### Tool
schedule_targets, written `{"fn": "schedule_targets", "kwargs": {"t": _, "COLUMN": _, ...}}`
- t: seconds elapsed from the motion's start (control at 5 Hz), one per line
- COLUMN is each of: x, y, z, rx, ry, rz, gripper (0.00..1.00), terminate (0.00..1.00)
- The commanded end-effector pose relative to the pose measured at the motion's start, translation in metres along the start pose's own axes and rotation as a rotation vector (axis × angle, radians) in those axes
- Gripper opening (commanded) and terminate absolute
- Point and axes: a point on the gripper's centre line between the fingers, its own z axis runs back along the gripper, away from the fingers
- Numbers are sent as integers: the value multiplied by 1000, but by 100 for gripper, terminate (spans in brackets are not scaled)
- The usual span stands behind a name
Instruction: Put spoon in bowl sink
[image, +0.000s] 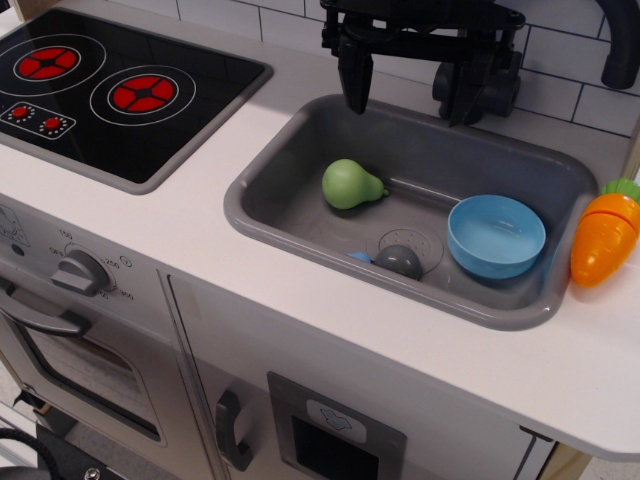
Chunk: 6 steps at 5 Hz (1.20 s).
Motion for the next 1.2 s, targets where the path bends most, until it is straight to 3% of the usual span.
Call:
{"fn": "schedule_targets", "kwargs": {"t": 0.0, "x": 0, "y": 0, "z": 0, "rx": 0, "ry": 0, "rz": 0, "gripper": 100, "terminate": 0}}
{"fn": "schedule_targets", "kwargs": {"t": 0.2, "x": 0, "y": 11, "z": -13, "rx": 15, "ry": -44, "rz": -189, "gripper": 100, "terminate": 0}}
{"fn": "schedule_targets", "kwargs": {"t": 0.4, "x": 2, "y": 25, "z": -44, "rx": -39, "ry": -16, "rz": -434, "gripper": 100, "terminate": 0}}
{"fn": "schedule_targets", "kwargs": {"t": 0.6, "x": 0, "y": 26, "z": -72, "rx": -106, "ry": -36, "rz": -648, "gripper": 100, "terminate": 0}}
{"fn": "schedule_targets", "kwargs": {"t": 0.8, "x": -7, "y": 17, "z": -93, "rx": -171, "ry": 51, "rz": -744, "gripper": 100, "terminate": 0}}
{"fn": "schedule_targets", "kwargs": {"t": 1.0, "x": -10, "y": 11, "z": -115, "rx": -200, "ry": 51, "rz": -762, "gripper": 100, "terminate": 0}}
